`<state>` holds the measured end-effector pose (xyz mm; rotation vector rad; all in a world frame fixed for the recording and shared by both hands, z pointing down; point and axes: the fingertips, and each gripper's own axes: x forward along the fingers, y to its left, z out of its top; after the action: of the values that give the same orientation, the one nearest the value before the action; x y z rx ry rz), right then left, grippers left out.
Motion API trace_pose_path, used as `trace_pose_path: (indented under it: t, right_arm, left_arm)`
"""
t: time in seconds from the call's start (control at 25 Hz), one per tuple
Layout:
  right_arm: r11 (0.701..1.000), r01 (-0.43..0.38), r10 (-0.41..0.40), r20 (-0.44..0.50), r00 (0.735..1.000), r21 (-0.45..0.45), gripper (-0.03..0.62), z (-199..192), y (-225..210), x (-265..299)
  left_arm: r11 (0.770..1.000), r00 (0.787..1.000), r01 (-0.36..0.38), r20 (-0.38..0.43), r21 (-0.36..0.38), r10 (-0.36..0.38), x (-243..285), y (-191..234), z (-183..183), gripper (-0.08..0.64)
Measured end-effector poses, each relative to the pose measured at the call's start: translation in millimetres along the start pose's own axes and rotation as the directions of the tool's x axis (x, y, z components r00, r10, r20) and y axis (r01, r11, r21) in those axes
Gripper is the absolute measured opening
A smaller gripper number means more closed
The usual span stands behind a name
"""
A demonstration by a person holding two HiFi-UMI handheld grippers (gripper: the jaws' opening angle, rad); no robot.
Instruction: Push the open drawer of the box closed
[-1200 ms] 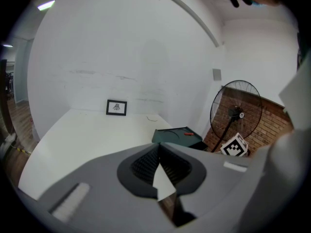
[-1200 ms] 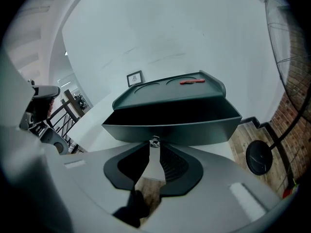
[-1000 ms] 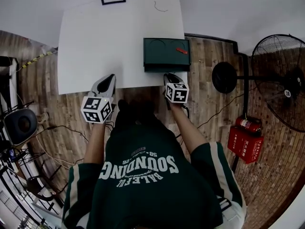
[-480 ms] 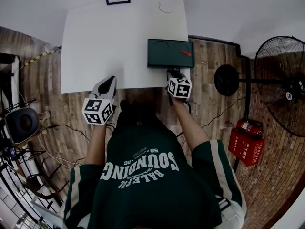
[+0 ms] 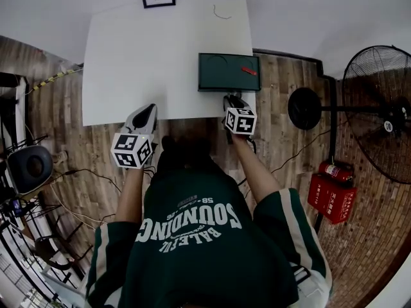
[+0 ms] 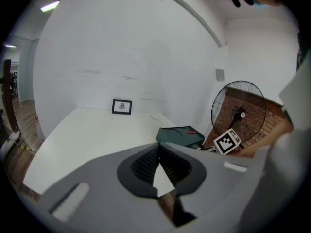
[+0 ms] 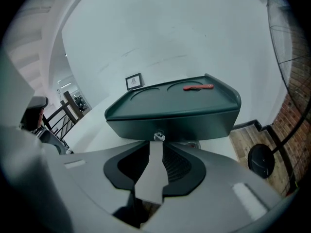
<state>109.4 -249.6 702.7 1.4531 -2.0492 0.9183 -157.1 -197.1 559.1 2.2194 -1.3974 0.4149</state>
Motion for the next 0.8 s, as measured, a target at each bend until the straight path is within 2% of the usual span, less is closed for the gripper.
trace_pose_path:
  t: [0.16,0.2,0.28,0.48,0.64,0.8]
  right_arm:
    - [0.999,-0.031,0.031,0.004,1.000,-0.020,0.069,-5.8,15.5,-10.0]
    - [0.999,-0.041,0.041,0.014,0.999,-0.035,0.049,-3.3,20.6,-12.8]
    - [0.995,-0.055,0.058,0.042,0.997,-0.082,0.004,4.7,30.7,-19.8]
    - [0.978,-0.095,0.117,0.116,0.986,-0.183,0.002,30.9,55.7,-38.9]
    - [0.966,-0.124,0.167,0.186,0.968,-0.225,0.002,58.5,74.8,-59.1]
    - [0.946,-0.136,0.218,0.266,0.939,-0.295,0.002,92.1,96.5,-85.9]
  left_arm:
    - [1.000,1.000,0.001,0.013,0.005,-0.001,-0.7,0.7,3.7,0.052]
    - [1.000,1.000,0.001,0.018,0.006,-0.001,-0.7,1.5,5.7,0.052]
    - [1.000,1.000,0.000,0.029,0.011,0.000,-1.6,1.7,9.9,0.052]
    - [1.000,0.998,0.000,0.059,0.030,-0.002,-5.0,-0.5,20.1,0.052]
    - [0.999,0.996,-0.004,0.085,0.044,0.001,-7.9,-2.2,29.5,0.052]
    - [0.998,0.993,-0.013,0.117,0.061,0.005,-13.6,-4.2,42.3,0.052]
